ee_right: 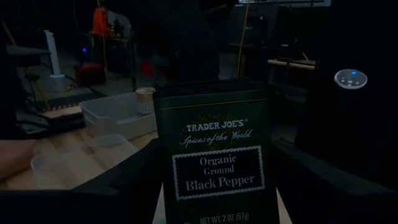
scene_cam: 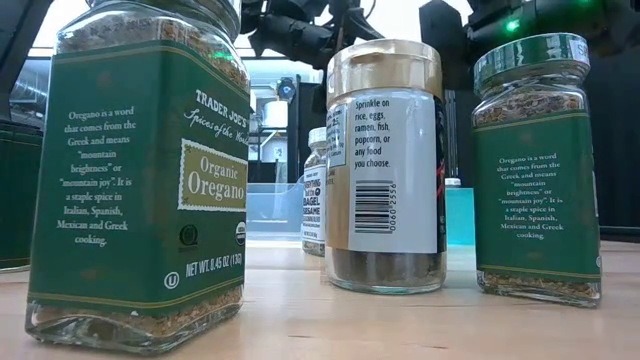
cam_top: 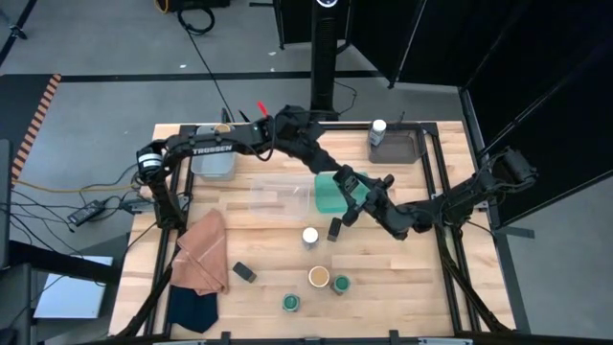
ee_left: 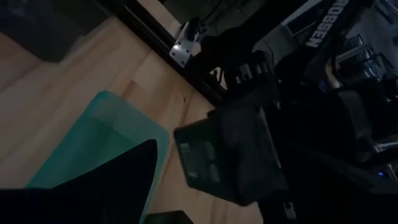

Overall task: Sort spices by type
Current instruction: Put the bottom right green seasoning can into the green bin

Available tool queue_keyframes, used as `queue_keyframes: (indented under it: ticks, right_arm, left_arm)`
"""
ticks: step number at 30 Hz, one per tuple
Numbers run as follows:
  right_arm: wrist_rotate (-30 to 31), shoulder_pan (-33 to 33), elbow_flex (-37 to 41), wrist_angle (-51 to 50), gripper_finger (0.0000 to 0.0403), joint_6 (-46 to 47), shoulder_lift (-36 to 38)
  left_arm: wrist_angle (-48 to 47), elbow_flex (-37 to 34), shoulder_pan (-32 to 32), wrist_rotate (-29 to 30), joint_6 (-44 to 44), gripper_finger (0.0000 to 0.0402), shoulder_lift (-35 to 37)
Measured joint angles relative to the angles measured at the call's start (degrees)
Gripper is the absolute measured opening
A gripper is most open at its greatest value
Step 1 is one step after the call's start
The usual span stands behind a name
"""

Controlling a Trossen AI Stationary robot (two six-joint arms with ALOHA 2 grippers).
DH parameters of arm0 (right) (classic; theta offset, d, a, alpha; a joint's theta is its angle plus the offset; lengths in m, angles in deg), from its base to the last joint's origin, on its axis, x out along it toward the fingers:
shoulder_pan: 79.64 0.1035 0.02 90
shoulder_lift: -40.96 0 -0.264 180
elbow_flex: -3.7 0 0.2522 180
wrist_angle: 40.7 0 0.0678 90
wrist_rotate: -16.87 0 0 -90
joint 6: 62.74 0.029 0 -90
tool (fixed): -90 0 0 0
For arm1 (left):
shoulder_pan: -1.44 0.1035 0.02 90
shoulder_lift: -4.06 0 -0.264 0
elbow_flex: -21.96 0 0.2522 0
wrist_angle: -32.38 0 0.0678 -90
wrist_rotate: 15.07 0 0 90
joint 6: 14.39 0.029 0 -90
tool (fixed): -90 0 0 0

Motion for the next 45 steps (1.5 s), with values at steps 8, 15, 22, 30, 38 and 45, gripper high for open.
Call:
queue_keyframes:
  ticks: [8, 15, 22, 30, 38, 45]
  right_arm:
    - [-2.2, -1.5, 0.0, -1.8, 0.0281, 2.1, 0.0]
    - [-3.9, -2.8, 0.0, -2.4, 0.028, 2.1, 0.0]
    - [-6.4, -4.6, 0.0, -2.9, 0.0279, 2.1, 0.0]
    - [-9.9, -6.9, 0.0, -2.9, 0.028, 2.0, 0.0]
    - [-11.5, -7.7, 0.0, -2.9, 0.028, 1.9, 0.0]
    - [-11.5, -7.8, 0.0, -2.9, 0.028, 1.9, 0.0]
  left_arm:
    - [-0.4, 0.0, -0.8, 1.4, 0.8, 0.0339, 0.0]
    - [-0.4, 0.0, -1.1, 3.3, 1.7, 0.0339, 0.0]
    - [-1.7, 0.0, -1.7, 4.7, 3.2, 0.0339, 0.0]
    - [-4.2, -0.1, -2.1, 6.6, 4.9, 0.0339, 0.0]
    - [-4.2, -0.1, -2.1, 8.0, 4.8, 0.0339, 0.0]
    - [-4.6, -0.1, -2.1, 11.4, 4.8, 0.0313, 0.0]
